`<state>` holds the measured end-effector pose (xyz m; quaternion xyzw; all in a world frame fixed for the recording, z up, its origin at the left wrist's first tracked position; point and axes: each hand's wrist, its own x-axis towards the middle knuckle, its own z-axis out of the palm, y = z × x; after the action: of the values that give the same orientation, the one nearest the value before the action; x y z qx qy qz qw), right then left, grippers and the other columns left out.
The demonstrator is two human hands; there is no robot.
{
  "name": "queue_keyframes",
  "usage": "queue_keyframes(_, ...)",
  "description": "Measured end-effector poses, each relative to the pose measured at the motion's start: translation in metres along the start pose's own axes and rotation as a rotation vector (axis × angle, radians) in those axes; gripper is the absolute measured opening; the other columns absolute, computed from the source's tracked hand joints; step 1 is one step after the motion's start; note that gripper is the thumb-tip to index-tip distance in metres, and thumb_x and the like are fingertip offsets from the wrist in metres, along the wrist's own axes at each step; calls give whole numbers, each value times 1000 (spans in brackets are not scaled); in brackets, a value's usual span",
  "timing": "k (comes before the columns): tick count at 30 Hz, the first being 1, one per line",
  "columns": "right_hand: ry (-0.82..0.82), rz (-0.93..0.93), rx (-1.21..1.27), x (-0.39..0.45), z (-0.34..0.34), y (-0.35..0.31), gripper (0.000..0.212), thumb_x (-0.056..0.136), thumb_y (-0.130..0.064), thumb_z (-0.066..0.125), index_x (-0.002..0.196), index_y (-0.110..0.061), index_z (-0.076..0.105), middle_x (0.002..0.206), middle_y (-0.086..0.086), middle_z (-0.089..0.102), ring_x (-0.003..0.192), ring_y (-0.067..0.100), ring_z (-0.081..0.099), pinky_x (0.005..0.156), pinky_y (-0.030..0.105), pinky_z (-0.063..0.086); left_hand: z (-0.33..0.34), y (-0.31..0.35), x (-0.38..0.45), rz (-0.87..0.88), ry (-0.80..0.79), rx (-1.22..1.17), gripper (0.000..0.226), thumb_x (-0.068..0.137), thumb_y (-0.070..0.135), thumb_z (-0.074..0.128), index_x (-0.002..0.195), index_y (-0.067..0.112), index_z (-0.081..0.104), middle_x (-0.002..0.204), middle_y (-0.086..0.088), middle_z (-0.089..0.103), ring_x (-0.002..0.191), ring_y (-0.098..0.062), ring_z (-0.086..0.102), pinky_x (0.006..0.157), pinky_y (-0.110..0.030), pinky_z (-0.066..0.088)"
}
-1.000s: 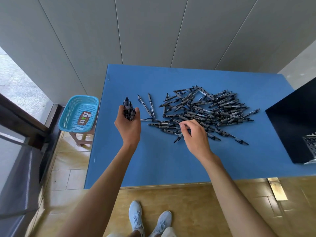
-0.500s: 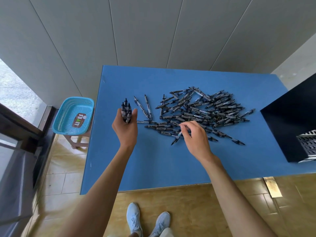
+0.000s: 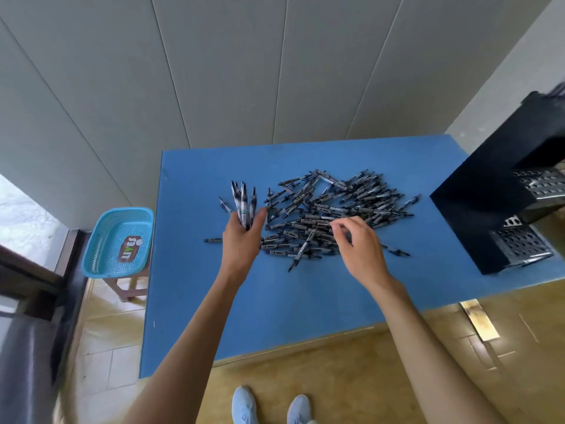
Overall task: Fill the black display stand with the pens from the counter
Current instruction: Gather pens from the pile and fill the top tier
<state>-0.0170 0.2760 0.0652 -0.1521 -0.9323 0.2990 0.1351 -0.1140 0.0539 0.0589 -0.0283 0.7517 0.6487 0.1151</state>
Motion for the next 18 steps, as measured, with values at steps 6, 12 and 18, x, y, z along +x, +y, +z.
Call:
queue_keyframes(6, 141, 87, -42, -24, -80, 26, 27, 105, -33, 46, 113, -21, 69, 109, -9, 61, 99, 8, 59, 84, 26, 46, 62, 42, -29, -32, -289, 2, 20, 104, 23, 50, 88, 13, 41, 65, -10, 36, 48, -19, 34, 45, -30, 35)
queue_keyframes(12, 277, 169, -43, -68, -158, 84, 25, 104, -33, 49, 113, -19, 68, 111, -7, 62, 103, 11, 61, 86, 31, 50, 138, 63, -78, 26, -497, 42, 12, 106, 19, 52, 110, 7, 54, 76, -8, 62, 48, -16, 46, 46, -27, 44)
queue_keyframes(18, 366, 226, -43, -135, -236, 148, 21, 104, -32, 49, 108, -23, 68, 106, -8, 61, 96, 11, 61, 81, 34, 51, 226, 73, -148, 65, -521, 68, 17, 103, 19, 55, 92, 8, 47, 68, -10, 51, 49, -17, 35, 47, -34, 33)
